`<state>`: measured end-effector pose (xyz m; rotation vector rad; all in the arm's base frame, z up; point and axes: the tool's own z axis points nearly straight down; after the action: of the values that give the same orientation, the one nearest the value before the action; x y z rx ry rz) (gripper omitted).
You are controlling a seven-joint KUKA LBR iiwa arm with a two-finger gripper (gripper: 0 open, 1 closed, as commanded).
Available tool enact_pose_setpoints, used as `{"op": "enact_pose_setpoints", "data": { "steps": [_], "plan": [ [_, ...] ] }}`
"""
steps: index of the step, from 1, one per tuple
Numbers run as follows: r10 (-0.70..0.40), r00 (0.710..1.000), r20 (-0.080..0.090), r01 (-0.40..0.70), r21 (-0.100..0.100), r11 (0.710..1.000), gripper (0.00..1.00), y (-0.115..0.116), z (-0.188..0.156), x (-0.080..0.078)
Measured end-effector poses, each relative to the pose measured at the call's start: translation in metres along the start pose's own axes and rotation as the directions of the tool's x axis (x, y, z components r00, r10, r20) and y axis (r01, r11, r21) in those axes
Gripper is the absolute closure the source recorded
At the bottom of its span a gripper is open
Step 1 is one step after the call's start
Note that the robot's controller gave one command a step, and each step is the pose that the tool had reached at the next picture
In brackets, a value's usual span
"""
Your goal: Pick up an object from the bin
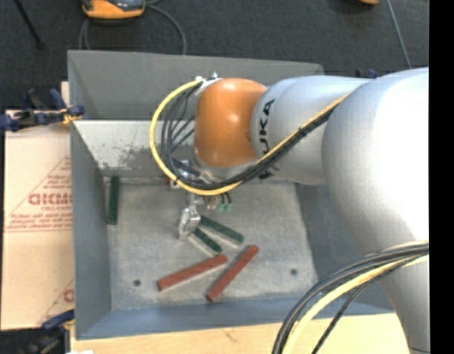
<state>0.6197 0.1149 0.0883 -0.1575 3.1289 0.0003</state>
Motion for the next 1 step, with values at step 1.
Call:
{"op": "enact_pose_setpoints", "data": {
  "steps": [1],
  "plan": [
    [-0.017,1.000,-0.004,0.017,-0.002,1.000,1.00,0.0006,0.0053,0.0036]
  ]
}}
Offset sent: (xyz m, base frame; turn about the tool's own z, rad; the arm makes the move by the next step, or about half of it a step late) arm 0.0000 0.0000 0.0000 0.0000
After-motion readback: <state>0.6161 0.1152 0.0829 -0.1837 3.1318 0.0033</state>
